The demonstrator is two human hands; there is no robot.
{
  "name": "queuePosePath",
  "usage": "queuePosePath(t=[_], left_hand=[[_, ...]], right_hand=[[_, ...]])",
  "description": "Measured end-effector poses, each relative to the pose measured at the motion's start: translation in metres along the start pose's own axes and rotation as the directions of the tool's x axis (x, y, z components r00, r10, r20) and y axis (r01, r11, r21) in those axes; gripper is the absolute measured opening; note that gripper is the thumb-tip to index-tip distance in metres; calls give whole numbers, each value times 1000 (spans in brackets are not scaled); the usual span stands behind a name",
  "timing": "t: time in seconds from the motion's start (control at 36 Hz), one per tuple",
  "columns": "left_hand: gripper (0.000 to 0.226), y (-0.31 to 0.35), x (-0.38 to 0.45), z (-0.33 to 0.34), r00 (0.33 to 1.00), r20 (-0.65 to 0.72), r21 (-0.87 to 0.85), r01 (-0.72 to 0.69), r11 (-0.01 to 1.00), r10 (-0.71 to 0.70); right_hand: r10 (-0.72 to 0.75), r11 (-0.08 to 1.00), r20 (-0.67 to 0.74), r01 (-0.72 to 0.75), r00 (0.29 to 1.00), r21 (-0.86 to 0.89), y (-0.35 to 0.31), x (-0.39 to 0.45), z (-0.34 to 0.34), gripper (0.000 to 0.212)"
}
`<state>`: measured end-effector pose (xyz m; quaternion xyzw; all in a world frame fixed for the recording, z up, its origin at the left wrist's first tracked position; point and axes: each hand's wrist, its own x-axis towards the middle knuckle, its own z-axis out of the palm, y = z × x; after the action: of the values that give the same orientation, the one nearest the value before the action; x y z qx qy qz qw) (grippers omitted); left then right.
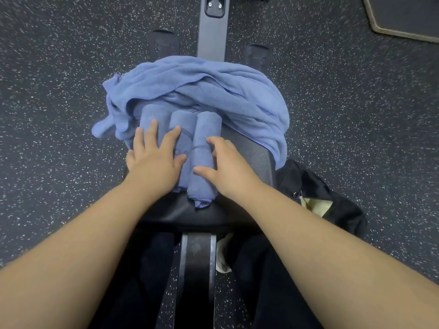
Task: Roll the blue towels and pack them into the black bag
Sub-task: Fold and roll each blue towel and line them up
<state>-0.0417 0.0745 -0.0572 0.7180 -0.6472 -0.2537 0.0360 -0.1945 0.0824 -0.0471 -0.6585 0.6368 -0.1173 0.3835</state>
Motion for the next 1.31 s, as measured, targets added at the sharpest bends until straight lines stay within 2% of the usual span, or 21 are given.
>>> queuePosePath(t=[0.11,0.19,0.31,0.42,0.5,0.61,0.69,0.81,0.92,1.0,1.08,1.17,1.22,1.31], left_hand=[[52,1,2,-2,994,-98,-58,-58,997,52],[39,0,7,-6,978,-192,-82,-98,992,81],[31,-3,18,-13,947,-282,-77,-180,981,152],[42,-5,41,-24,916,-326,-38,-260,965,234],[40,-10,64,-30,917,-293,65,-264,962,272],[33,-18,89,-35,935,-224,224,-226,948,275],[35,-19,104,-40,950,-174,344,-188,920,259],[26,-20,112,-52,938,-227,401,-155,903,262],[26,-22,108,-68,918,-271,404,-166,900,291],[32,-18,98,-85,872,-363,328,-211,921,329],[43,-13,90,-103,799,-446,238,-328,914,403],[43,-1,81,-118,699,-492,256,-453,854,518],[41,10,72,-128,692,-511,259,-443,858,511],[45,17,61,-142,622,-498,358,-488,796,605]], right_hand=[[-34,998,-118,27,992,-65,3,9,-9,37],[-72,996,-217,57,973,-74,5,16,-12,26],[-120,991,-351,91,929,-96,3,34,-20,23],[-139,985,-436,78,889,-154,-3,56,-30,23],[-177,959,-398,67,900,-274,-4,70,-35,28],[-222,910,-275,98,935,-402,-6,86,-39,34],[-199,879,-188,90,962,-468,-6,95,-43,40],[-124,877,-145,40,982,-479,-11,101,-50,49],[-102,846,-44,63,994,-529,-15,97,-53,51],[-93,832,-37,57,995,-551,-21,92,-55,53],[-116,836,-45,73,992,-543,-31,87,-57,52],[-162,834,-62,103,985,-543,-48,82,-61,51],[-184,831,-86,109,979,-545,-59,78,-64,50],[-199,837,-143,92,970,-539,-69,69,-70,45]])
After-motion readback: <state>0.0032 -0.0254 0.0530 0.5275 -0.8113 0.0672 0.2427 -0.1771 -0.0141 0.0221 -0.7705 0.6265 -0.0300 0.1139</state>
